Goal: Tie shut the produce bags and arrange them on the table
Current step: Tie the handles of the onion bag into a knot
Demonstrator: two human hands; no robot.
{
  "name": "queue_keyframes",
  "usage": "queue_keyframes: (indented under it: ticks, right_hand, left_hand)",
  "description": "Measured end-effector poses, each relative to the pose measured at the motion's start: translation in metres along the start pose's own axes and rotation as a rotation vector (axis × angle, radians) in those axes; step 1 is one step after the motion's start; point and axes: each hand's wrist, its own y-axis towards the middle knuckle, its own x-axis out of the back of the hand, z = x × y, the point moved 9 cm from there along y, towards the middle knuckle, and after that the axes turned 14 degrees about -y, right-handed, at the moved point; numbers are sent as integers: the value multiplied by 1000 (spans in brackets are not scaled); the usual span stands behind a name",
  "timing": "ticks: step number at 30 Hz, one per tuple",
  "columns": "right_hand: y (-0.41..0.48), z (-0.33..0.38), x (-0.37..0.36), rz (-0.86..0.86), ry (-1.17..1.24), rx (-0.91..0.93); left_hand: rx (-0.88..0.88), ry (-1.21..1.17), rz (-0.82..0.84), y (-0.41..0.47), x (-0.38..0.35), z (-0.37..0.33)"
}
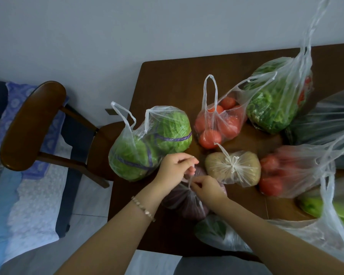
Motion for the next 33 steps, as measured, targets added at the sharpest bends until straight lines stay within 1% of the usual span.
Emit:
queue_keyframes:
  ticks: [2,3,5,7,8,10,12,14,16,21,23,25,30,31,33]
  right_hand:
    - [-4,7,0,13,-42,108]
    - [-6,8,-1,16,-38,133]
    - [-8,1,-4,35,16,94]
    - [-9,-8,-7,42,122,-14]
    - [-9,-12,-8,40,180,-63]
    - [-10,-18,-7,27,296,-156]
    - [-11,-25,-4,-7,440,-243]
    - [-12,-26,-4,-3,574,-273]
    - [-12,-28,-5,4,666,-288]
    - [-13,-42,-9,-27,727,-381]
    - [-12,-44,-11,-33,717,-393]
    - [-11,-43,-11,-39,644,-390]
    - [-16,-35,9,-174,392,-351]
    - [-17,-30,11,-169,370,-310]
    - [-20,-16,15,-152,263,-159]
  left_hand:
    - [61,-81,-24,9,-5,6]
    - [100,-131,-26,12,-7,11]
    - [167,-201,-11,16,-12,22]
    - [177,-185,-29,17,-11,29]
    - [163,-109,-47,17,-7,32]
    - [126,164,-39,14,-1,37]
    - [81,415,56,6,-3,47]
    - [8,557,136,-4,-7,53]
    - [-43,619,151,-9,-7,55]
    - [-89,620,100,-12,1,55]
    - [-96,595,63,-14,4,55]
    - [-93,572,15,-15,7,55]
    - [-9,484,-26,-12,15,61]
    - [35,439,-42,-11,19,65]
    - [121,353,-58,-9,23,71]
